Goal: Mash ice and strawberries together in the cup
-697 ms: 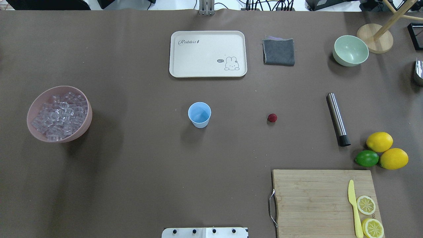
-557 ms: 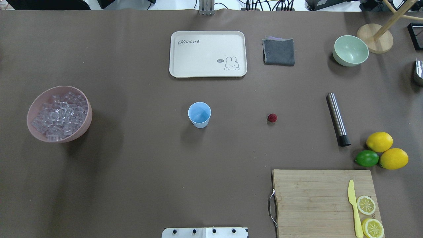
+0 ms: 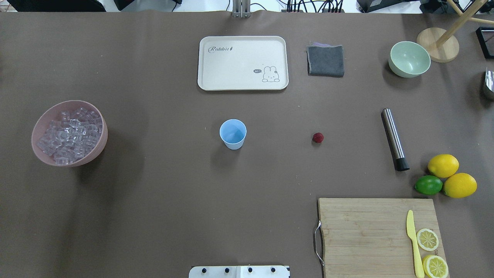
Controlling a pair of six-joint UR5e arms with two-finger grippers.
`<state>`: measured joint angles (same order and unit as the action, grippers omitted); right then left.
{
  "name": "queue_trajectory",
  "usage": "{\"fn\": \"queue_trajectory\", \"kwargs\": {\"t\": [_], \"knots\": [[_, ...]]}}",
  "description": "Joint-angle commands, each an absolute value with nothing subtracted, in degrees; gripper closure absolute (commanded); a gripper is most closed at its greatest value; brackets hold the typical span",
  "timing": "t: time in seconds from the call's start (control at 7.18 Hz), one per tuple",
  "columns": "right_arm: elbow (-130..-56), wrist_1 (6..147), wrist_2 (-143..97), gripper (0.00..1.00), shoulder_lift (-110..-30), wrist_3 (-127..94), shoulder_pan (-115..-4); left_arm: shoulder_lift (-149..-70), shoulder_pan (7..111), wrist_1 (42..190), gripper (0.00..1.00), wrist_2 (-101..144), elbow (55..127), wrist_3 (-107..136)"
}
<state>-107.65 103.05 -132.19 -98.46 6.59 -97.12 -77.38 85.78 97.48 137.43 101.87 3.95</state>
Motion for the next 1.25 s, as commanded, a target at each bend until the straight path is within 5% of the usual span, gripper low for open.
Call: {"fn": "queue_trajectory", "kwargs": {"t": [0.0, 0.7, 1.11], "knots": [[-108.3, 103.0, -132.2, 0.0, -97.9, 6.5, -97.1, -78.3, 85.8, 97.5, 0.01, 137.5, 101.8, 4.0], [-107.3, 99.1, -132.9, 0.0, -97.4, 0.5, -97.4, -78.6, 85.8, 98.5, 0.01, 138.3, 102.8, 3.8], [-107.3, 95.3, -133.3, 0.0, -98.2, 0.9, -97.4, -82.1, 85.8, 112.7, 0.01, 138.3, 94.8, 4.2]]}}
